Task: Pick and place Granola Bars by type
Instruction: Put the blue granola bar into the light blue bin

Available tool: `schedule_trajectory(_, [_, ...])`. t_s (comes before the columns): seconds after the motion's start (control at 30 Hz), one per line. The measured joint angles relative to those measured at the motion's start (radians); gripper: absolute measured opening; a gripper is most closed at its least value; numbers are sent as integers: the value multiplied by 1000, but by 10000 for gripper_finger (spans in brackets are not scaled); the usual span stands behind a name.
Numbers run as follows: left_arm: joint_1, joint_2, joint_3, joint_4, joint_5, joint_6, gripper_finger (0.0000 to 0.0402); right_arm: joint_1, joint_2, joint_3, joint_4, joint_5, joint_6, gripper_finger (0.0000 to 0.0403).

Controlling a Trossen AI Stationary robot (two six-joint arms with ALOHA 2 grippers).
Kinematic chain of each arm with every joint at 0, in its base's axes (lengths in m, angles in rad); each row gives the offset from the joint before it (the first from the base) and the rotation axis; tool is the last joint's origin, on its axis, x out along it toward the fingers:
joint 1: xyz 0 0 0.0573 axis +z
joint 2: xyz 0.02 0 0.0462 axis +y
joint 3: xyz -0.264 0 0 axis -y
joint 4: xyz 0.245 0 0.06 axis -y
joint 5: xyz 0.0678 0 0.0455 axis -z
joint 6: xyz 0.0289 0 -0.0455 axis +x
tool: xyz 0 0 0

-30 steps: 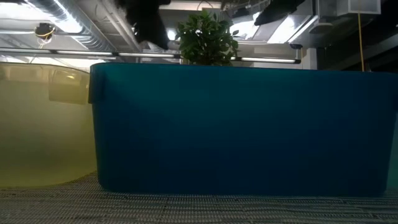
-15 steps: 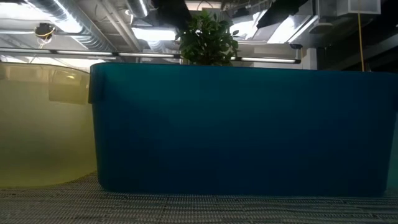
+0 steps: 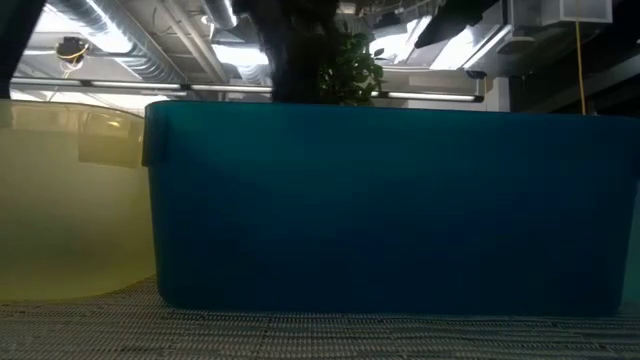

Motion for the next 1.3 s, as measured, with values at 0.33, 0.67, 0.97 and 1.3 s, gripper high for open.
schedule_trajectory(0.33, [0,229,0,13,84,21,174,0,0,0,-38,0,-1,222])
schedule_trajectory(0.67, [0,350,0,40,209,18,247,0,0,0,-40,-9,-20,222])
schedule_trajectory(0.97, [-1,402,0,90,184,-6,240,0,0,0,-41,-10,-23,222])
schedule_trajectory(1.3, [6,403,8,57,141,-14,51,0,0,0,-39,-10,-23,222])
